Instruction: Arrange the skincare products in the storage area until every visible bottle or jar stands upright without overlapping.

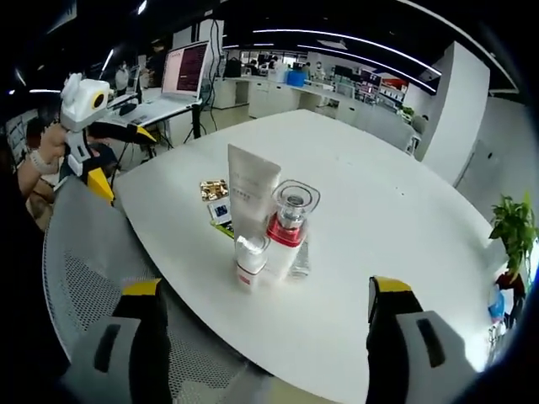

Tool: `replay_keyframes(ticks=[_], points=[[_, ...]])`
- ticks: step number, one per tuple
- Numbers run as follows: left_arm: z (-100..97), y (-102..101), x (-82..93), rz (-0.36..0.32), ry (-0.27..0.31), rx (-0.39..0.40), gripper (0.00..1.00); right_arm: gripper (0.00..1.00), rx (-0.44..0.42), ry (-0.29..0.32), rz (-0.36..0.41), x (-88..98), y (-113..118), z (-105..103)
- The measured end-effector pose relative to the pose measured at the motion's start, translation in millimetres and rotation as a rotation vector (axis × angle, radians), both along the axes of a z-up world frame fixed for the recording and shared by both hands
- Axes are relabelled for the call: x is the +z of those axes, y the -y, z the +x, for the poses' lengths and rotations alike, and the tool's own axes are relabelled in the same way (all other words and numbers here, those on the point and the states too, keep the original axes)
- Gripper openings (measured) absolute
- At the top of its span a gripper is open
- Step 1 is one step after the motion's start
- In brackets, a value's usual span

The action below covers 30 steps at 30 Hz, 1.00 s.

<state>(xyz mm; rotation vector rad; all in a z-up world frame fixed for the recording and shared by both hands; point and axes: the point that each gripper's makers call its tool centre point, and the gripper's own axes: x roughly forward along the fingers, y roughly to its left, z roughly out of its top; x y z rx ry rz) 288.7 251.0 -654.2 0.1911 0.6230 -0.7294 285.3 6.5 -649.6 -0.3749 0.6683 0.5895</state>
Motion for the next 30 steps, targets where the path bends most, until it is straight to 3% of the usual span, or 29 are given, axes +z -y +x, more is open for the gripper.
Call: replay_keyframes(ticks=[10, 13, 19, 24, 30], points=[[10.3, 8, -5.4, 0.000, -0.030, -0.007, 0.97, 0.96, -0.021, -0.018, -0.039, -11.8, 30, 22], [10.5, 11, -5.5, 0.010, -0.041, -0.007, 0.97, 0.93, -0.029, -0.001, -0.095, -11.7, 41, 25], [10.6, 14, -8.2, 0.014, -0.057, -0.012, 0.97, 0.86, -0.038, -0.051, -0.073, -26.2, 51, 33], [14.8, 12, -10.6, 0.013, -0.066, 0.016, 0.97, 0.75, -0.020, -0.066, -0.058, -33.0, 53, 44], [23.2, 11, -14.5, 0.017, -0.087, 0.030, 0.97, 0.58, 0.004, -0.117, -0.023, -49.7, 59, 73]])
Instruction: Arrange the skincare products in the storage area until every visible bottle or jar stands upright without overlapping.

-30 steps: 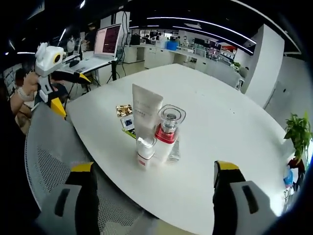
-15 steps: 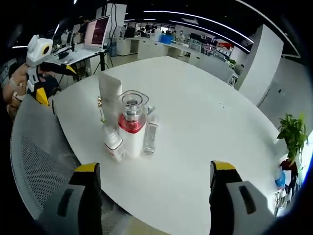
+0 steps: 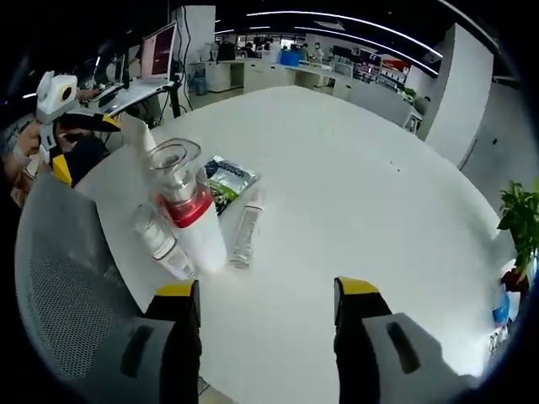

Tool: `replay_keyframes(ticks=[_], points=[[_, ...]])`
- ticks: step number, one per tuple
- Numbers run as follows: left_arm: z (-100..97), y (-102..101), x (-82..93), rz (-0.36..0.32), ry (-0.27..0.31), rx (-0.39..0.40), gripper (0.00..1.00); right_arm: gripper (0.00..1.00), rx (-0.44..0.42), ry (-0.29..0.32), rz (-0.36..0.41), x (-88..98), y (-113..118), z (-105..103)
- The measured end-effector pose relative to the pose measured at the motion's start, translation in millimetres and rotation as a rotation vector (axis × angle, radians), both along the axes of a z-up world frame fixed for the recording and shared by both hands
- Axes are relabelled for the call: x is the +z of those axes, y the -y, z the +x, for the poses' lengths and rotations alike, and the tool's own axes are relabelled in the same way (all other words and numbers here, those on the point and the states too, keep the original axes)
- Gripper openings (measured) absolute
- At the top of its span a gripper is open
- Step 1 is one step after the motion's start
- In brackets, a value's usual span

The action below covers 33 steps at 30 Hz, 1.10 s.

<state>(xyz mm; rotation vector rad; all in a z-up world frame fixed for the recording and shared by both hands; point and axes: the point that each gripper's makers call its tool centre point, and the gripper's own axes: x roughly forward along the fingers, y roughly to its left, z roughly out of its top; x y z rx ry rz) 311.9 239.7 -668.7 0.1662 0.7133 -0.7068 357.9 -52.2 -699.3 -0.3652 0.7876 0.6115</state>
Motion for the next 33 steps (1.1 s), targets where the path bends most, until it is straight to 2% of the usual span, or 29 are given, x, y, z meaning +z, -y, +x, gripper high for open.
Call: replay_keyframes(ticks=[5, 13, 20, 23, 26, 29, 33], points=[[8.6, 1, -13.8, 0.027, -0.043, -0.003, 0.97, 0.50, 0.028, -0.036, 0.027, -12.2, -5, 19], [20.7, 3, -15.9, 0.036, -0.058, -0.012, 0.97, 0.38, 0.092, -0.102, 0.071, -22.0, -21, 38], [23.8, -1, -20.1, 0.040, -0.070, 0.007, 0.97, 0.32, 0.142, -0.148, 0.078, -30.6, -34, 67], [24.4, -4, -22.8, 0.041, -0.079, 0.015, 0.97, 0.29, 0.161, -0.174, 0.100, -32.0, -46, 73], [24.5, -5, -25.1, 0.044, -0.087, 0.019, 0.97, 0.26, 0.186, -0.204, 0.100, -34.3, -54, 70], [24.8, -6, -26.2, 0.040, -0.091, 0.021, 0.97, 0.27, 0.232, -0.254, 0.072, -42.3, -66, 69], [25.1, -7, -27.1, 0.037, -0.093, 0.022, 0.97, 0.26, 0.248, -0.277, 0.053, -46.2, -75, 72]])
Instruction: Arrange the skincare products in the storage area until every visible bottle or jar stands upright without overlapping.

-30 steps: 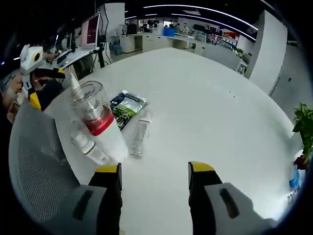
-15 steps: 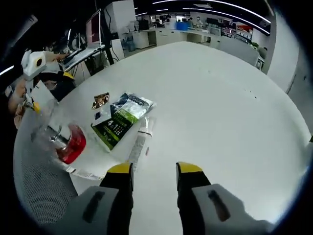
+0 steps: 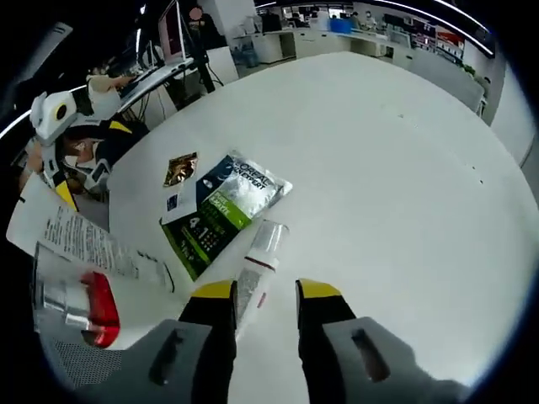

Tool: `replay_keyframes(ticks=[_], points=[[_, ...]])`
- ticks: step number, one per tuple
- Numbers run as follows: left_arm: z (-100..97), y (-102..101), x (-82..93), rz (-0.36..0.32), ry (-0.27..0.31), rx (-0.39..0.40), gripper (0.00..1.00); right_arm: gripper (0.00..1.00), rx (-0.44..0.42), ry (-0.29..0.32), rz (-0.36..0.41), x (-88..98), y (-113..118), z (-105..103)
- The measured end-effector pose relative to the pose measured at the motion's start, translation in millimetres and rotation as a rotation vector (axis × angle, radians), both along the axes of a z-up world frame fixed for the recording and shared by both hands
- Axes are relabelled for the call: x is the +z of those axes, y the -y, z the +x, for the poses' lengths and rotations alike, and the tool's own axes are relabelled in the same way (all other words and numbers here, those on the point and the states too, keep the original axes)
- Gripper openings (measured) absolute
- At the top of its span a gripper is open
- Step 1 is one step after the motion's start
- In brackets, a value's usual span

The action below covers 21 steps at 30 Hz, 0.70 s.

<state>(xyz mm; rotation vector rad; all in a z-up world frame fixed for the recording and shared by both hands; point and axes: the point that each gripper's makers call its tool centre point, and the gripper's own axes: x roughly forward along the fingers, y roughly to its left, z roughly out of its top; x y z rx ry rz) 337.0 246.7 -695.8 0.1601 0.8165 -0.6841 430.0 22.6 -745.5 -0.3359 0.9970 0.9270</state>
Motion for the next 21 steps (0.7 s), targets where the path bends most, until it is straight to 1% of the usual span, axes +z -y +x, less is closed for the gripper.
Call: replay_keyframes(ticks=[3, 7, 8, 9, 10, 11, 13, 15, 16, 18, 21], points=[[0.7, -2, -1.5, 0.007, -0.001, 0.000, 0.97, 0.27, 0.015, -0.040, -0.024, -4.5, -6, 0], [1.5, -1, -1.6, -0.001, 0.001, -0.003, 0.97, 0.28, 0.024, -0.057, -0.057, -8.8, -14, 2], [1.2, 0, -1.9, -0.004, -0.001, -0.006, 0.97, 0.28, 0.032, -0.066, -0.072, -10.2, -16, 1], [1.0, 0, -2.2, -0.004, -0.002, -0.008, 0.97, 0.29, 0.059, -0.082, -0.104, -12.9, -16, -3], [1.0, 0, -2.5, -0.004, -0.002, -0.009, 0.97, 0.30, 0.062, -0.083, -0.120, -14.7, -16, -3], [1.2, 0, -2.6, -0.004, -0.002, -0.009, 0.97, 0.30, 0.074, -0.108, -0.153, -18.3, -16, -7], [1.1, 0, -2.9, -0.005, -0.003, -0.009, 0.97, 0.28, 0.081, -0.100, -0.168, -23.8, -17, -2], [0.9, -1, -3.6, -0.004, -0.003, -0.008, 0.97, 0.27, 0.091, -0.114, -0.182, -28.2, -18, 1], [0.6, -2, -4.3, -0.002, -0.005, -0.006, 0.97, 0.26, 0.094, -0.113, -0.189, -27.1, -21, 0], [0.1, -3, -4.7, -0.003, -0.006, -0.004, 0.97, 0.26, 0.120, -0.119, -0.234, -29.1, -21, -4], [-0.6, -2, -4.7, -0.007, -0.005, -0.001, 0.97, 0.25, 0.150, -0.115, -0.260, -32.4, -21, -7]])
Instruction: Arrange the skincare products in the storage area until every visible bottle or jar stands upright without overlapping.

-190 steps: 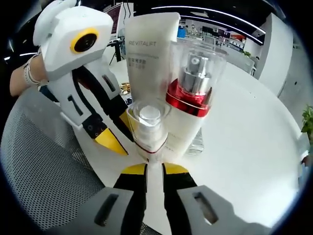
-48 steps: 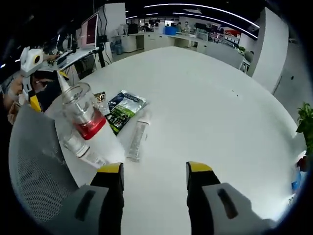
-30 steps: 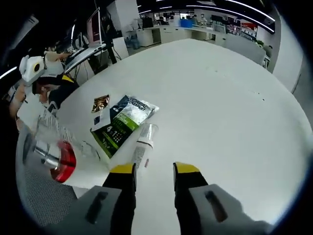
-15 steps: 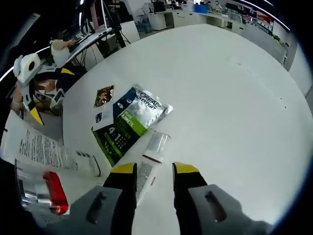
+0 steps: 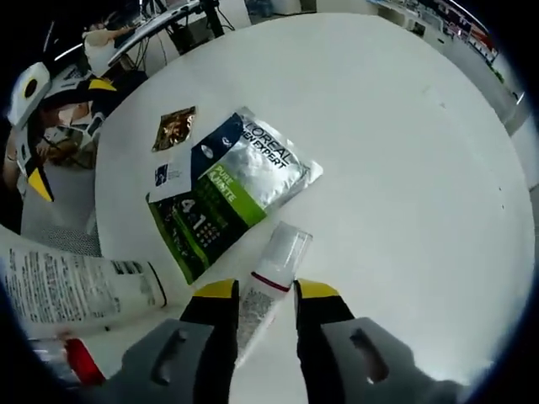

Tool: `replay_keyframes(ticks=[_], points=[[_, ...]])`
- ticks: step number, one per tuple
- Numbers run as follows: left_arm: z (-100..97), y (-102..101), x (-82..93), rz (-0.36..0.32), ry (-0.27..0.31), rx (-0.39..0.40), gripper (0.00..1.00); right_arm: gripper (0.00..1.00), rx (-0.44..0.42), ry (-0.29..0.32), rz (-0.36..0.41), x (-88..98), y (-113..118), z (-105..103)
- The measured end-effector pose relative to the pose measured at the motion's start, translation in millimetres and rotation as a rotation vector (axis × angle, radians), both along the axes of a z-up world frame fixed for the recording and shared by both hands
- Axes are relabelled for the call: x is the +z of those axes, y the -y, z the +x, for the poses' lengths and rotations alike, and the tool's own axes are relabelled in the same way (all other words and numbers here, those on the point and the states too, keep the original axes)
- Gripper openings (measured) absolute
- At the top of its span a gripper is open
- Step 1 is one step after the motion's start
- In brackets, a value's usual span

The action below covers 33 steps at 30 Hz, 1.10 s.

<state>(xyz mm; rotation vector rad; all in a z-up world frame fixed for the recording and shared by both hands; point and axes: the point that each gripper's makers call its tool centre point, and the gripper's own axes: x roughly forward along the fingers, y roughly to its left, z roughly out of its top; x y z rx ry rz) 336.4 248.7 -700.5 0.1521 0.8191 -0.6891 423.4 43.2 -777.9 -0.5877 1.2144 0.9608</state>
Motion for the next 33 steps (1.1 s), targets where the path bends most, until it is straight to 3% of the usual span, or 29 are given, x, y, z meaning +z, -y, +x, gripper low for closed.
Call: replay_keyframes(ticks=[5, 15, 23, 28, 33], points=[[-0.5, 0, 1.2, -0.001, 0.005, 0.002, 0.97, 0.23, 0.054, 0.008, -0.051, -5.7, 2, 2], [-4.1, -2, 0.6, -0.002, 0.007, 0.017, 0.97, 0.21, 0.088, 0.027, -0.085, -10.5, 5, 6], [-6.8, 2, 1.7, -0.013, 0.013, 0.010, 0.97, 0.20, 0.049, 0.042, -0.049, -10.3, 8, 13], [-6.3, 4, 6.2, -0.022, 0.026, 0.003, 0.97, 0.19, 0.051, 0.103, -0.023, -5.4, 9, 19], [-7.8, 2, 6.7, -0.023, 0.030, 0.005, 0.97, 0.19, 0.051, 0.178, 0.036, 13.3, 0, 27]])
